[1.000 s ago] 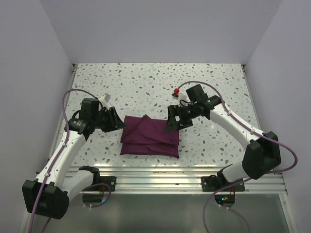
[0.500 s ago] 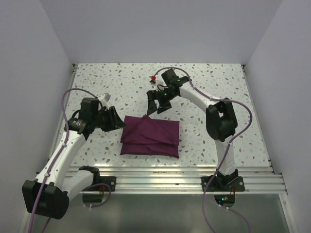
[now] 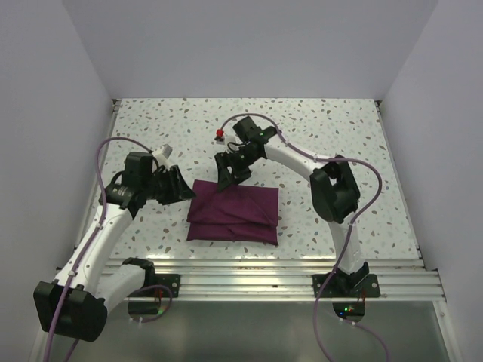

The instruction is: Prepare the surgical pack

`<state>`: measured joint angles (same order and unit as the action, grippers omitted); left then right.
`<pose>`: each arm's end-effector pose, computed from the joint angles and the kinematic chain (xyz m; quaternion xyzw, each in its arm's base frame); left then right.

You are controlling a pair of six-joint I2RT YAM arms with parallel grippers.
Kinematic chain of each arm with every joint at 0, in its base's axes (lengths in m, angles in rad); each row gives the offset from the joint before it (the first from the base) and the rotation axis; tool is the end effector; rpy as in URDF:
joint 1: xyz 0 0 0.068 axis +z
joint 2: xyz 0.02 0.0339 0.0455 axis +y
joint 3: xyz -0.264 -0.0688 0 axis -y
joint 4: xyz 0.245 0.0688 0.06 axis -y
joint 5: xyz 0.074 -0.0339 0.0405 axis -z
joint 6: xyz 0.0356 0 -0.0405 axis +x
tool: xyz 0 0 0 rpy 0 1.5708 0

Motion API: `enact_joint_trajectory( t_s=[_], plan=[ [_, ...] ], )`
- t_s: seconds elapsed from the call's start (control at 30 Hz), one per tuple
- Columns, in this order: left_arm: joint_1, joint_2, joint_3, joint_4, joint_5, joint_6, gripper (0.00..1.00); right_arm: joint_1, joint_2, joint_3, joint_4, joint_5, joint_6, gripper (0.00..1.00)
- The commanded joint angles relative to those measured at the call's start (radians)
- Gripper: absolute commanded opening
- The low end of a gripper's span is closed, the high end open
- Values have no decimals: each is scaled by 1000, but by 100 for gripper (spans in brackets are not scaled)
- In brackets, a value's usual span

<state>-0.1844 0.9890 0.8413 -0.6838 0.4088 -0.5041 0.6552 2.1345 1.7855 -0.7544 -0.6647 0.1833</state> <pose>0.1920 -0.0502 0.2785 -0.0729 0.9131 -0.2976 0.2691 0.3496 0.2963 0.2182 -0.2884 0.8764 0.3790 0.0707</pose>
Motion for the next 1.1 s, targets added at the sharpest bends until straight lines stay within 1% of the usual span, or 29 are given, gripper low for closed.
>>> enact_joint_trajectory(
  t_s=[0.0,0.03,0.07,0.13,0.17,0.23,0.27,0.4,0.47,0.53,0.6,0.63,0.67,0.7,0.77,0.8,0.83,0.87,0.9,0.93,1.0,1.03,1.07],
  plan=[
    [2,-1,-1,-10,16,21,45,1,24,37,0,-15,-28,61],
    [2,-3,1,-10,15,21,45,3,25,43,-8,-12,-28,56],
    [2,-1,1,-7,13,21,45,10,24,49,-20,-13,-36,46],
    [2,3,5,-5,10,21,45,20,13,54,-48,-15,-38,33],
    [2,10,11,-5,5,21,45,35,-16,46,-51,-27,-38,21],
    [3,19,25,-13,-2,22,45,50,-53,14,-75,-29,-31,12],
    [6,34,44,-19,-8,21,44,66,-95,-1,-82,-41,-22,6],
    [31,80,97,-29,4,10,42,115,-223,-141,-108,-59,-5,3],
    [39,108,133,-28,4,7,41,158,-274,-191,-121,-49,-10,3],
    [40,129,151,-20,10,4,41,204,-343,-279,-143,-46,-5,3],
    [40,146,168,-17,7,6,41,237,-383,-375,-141,-47,2,7],
    [40,163,166,-17,4,7,41,277,-415,-405,-135,-46,14,11],
    [40,172,163,-20,4,10,41,299,-424,-432,-129,-50,15,28],
    [40,178,159,-22,-2,13,41,319,-429,-466,-128,-56,15,37],
    [40,203,144,-22,-1,19,40,350,-430,-478,-164,-58,5,52],
    [40,211,140,-26,-4,22,40,348,-439,-482,-166,-41,16,55],
    [40,232,140,-45,-13,30,40,333,-479,-486,-158,8,39,63],
    [42,243,140,-51,-13,33,39,316,-502,-486,-146,16,53,68],
    [42,252,137,-56,-19,38,38,293,-524,-504,-131,20,70,71],
    [40,272,130,-69,-27,41,37,237,-566,-515,-122,40,120,78],
    [42,292,117,-80,-50,41,34,172,-596,-538,-140,170,175,79],
    [42,312,104,-86,-53,42,30,109,-610,-546,-155,228,238,75],
    [40,318,94,-83,-63,36,28,81,-649,-575,-181,367,278,71]
  ],
)
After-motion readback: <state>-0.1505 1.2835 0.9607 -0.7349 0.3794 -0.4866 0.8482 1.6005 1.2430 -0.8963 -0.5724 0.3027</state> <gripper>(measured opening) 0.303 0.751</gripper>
